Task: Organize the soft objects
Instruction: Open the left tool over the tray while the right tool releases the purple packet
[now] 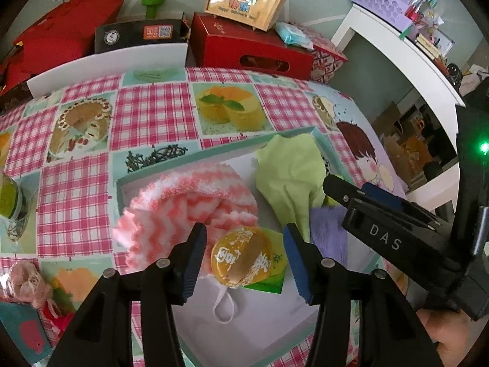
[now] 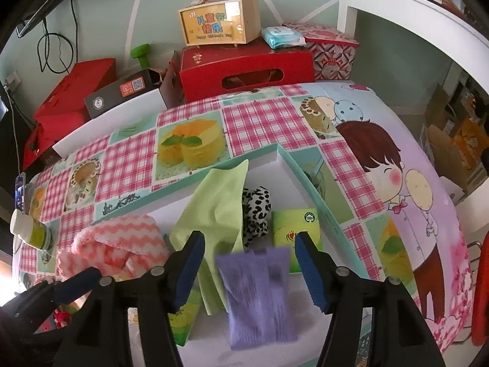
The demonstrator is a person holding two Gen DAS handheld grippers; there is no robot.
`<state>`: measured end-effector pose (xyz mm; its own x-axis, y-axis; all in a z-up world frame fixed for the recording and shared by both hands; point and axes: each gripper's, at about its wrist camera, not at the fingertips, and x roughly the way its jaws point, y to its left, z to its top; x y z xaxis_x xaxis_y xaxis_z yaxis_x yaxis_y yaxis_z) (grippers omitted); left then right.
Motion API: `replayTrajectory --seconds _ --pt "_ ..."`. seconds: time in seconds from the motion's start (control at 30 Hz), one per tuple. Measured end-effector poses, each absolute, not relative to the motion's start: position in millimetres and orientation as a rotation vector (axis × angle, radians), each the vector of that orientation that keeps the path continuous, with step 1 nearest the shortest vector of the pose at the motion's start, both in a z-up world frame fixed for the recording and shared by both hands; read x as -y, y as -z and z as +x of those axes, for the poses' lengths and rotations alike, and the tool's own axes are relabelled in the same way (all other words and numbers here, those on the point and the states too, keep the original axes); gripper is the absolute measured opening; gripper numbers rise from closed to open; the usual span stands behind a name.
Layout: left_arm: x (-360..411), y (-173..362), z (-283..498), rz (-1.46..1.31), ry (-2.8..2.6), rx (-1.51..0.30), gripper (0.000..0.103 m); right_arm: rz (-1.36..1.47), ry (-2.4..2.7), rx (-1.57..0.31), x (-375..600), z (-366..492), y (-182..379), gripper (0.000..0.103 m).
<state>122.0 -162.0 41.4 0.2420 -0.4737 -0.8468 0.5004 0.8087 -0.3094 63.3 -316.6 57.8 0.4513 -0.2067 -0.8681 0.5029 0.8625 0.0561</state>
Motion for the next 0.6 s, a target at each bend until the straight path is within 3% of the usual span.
replayTrajectory --seconds 0.6 --pt "93 -45 158 -0.121 0.437 -1.133 0.055 0.279 0.419 -0.988 299 68 -72 0.066"
